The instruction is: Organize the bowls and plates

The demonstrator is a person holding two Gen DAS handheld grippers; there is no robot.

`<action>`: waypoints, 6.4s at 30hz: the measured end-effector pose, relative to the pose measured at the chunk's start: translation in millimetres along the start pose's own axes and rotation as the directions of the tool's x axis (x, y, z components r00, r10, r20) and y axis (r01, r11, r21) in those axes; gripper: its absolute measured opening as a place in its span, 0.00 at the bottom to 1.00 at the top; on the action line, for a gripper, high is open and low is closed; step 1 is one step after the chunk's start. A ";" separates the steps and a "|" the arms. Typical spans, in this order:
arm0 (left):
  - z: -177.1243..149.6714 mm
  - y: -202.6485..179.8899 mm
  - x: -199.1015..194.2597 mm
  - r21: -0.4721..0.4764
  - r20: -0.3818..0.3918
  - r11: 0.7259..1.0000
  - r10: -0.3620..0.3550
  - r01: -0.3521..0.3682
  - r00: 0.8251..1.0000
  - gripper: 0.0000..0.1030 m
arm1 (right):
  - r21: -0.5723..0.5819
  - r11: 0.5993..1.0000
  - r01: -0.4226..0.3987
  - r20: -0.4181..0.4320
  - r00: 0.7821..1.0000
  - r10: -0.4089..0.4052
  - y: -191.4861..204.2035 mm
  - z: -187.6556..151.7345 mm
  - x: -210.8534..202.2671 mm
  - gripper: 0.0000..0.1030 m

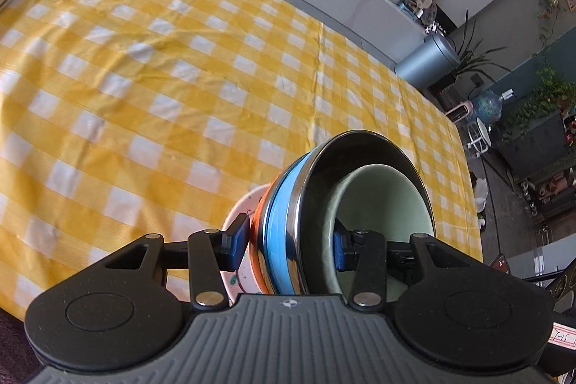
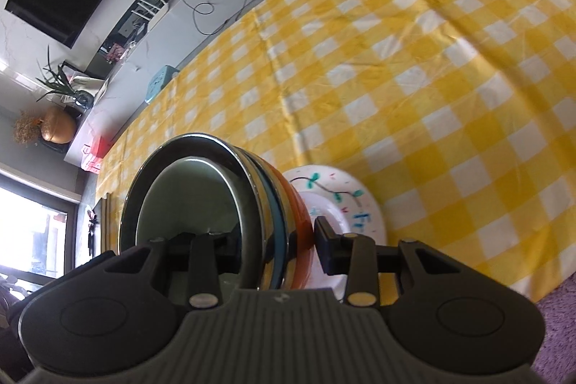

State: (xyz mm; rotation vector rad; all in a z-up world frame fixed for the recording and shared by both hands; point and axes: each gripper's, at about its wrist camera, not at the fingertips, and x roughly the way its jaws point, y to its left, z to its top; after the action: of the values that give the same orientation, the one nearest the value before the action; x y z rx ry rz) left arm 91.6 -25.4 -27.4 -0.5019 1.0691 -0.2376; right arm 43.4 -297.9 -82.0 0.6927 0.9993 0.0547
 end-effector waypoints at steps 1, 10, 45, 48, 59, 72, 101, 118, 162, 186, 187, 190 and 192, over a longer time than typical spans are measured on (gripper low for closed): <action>-0.8 -1.1 3.4 0.002 -0.010 1.000 0.002 -0.002 1.000 0.48 | 0.010 1.000 0.004 -0.005 1.000 -0.004 -4.3 1.3 1.4 0.36; -2.3 2.4 17.3 -0.016 -0.053 1.000 0.021 -0.022 0.998 0.48 | 0.035 0.999 0.028 -0.044 0.999 -0.026 -17.4 3.4 15.8 0.35; -29.8 -30.8 -80.9 0.367 0.324 0.920 0.016 -0.141 0.946 0.65 | -0.354 0.909 0.219 0.311 0.944 -0.107 38.2 -48.2 -56.5 0.68; -42.7 -30.1 -95.5 0.424 0.378 0.885 0.022 -0.194 0.926 0.65 | -0.400 0.890 0.219 0.364 0.929 -0.065 40.1 -64.1 -71.1 0.71; -114.1 -19.9 -114.4 0.572 0.498 0.724 0.068 -0.386 0.865 0.65 | -0.524 0.827 0.205 0.433 0.900 0.051 45.7 -121.4 -96.5 0.72; -144.9 17.7 -108.9 0.512 0.475 0.757 0.143 -0.405 0.868 0.76 | -0.591 0.763 0.261 0.486 0.870 0.078 25.5 -190.5 -90.1 0.72; -152.7 34.7 -78.0 0.491 0.406 0.763 0.227 -0.420 0.885 0.80 | -0.626 0.738 0.251 0.394 0.919 0.021 12.0 -204.4 -44.3 0.71; -153.0 34.2 -80.5 0.487 0.409 0.765 0.228 -0.422 0.884 0.80 | -0.645 0.720 0.255 0.402 0.915 0.036 14.2 -209.6 -47.2 0.71; -155.1 32.6 -81.4 0.499 0.395 0.761 0.227 -0.415 0.890 0.80 | -0.662 0.705 0.252 0.403 0.914 0.052 16.6 -213.1 -48.1 0.71; -156.3 32.6 -83.0 0.499 0.406 0.750 0.240 -0.434 0.882 0.80 | -0.663 0.704 0.253 0.402 0.914 0.051 17.4 -213.8 -47.7 0.72; -156.3 32.6 -82.9 0.499 0.406 0.750 0.241 -0.435 0.881 0.80 | -0.663 0.704 0.253 0.402 0.914 0.051 17.4 -213.8 -47.7 0.72; -156.1 32.9 -83.8 0.495 0.407 0.752 0.242 -0.436 0.881 0.80 | -0.663 0.705 0.253 0.402 0.914 0.049 17.5 -214.3 -47.4 0.72; -156.2 32.9 -84.4 0.493 0.408 0.753 0.242 -0.435 0.880 0.80 | -0.663 0.704 0.253 0.402 0.915 0.049 17.5 -214.7 -47.1 0.72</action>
State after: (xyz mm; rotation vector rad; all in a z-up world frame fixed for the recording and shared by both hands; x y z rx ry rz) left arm -87.4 -4.6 -38.2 0.2113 0.6973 -0.1311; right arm -147.2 -191.0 -111.4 -0.0816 0.5448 0.1837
